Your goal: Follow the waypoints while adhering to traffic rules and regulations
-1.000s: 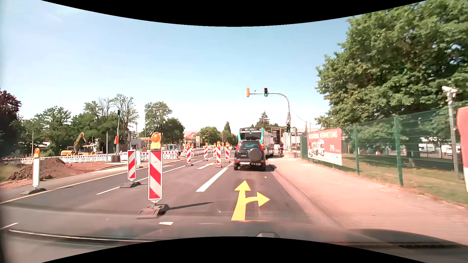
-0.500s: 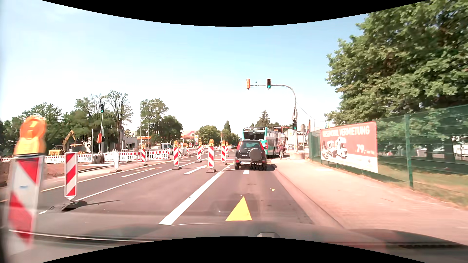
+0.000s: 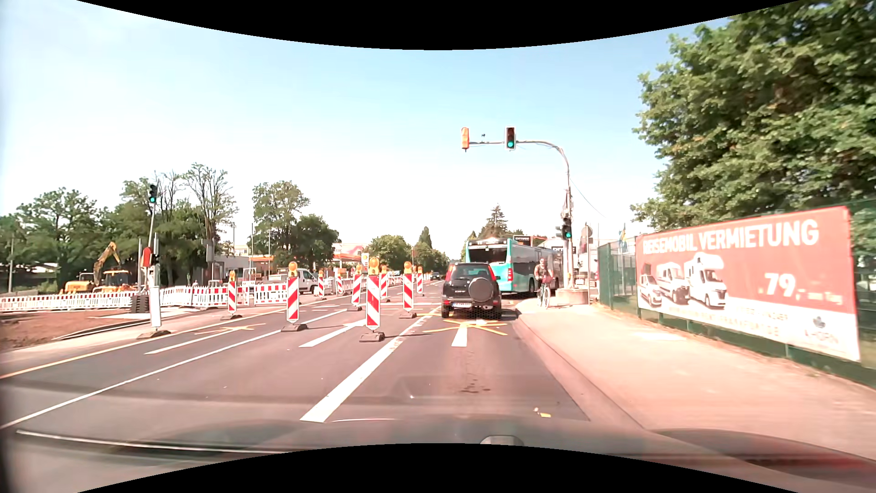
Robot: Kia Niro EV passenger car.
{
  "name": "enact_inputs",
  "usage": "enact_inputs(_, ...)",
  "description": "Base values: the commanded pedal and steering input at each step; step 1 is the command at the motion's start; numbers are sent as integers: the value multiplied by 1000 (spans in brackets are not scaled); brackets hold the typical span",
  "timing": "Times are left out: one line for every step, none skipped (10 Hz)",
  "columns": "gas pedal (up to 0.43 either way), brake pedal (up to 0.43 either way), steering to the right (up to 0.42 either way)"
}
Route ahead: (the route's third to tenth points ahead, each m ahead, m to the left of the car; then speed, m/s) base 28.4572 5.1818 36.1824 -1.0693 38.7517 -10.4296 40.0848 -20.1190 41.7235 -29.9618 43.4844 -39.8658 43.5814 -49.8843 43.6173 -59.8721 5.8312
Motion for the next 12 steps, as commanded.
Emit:
enact_inputs(0, 0, -12)
enact_inputs(0, 0, -13)
enact_inputs(0, 0, -13)
enact_inputs(0, 0, -11)
enact_inputs(0, 0, -10)
enact_inputs(8, 0, -9)
enact_inputs(28, 0, -7)
enact_inputs(47, 0, -5)
enact_inputs(47, 0, -4)
enact_inputs(47, 0, -2)
enact_inputs(47, 0, -1)
enact_inputs(47, 0, 1)
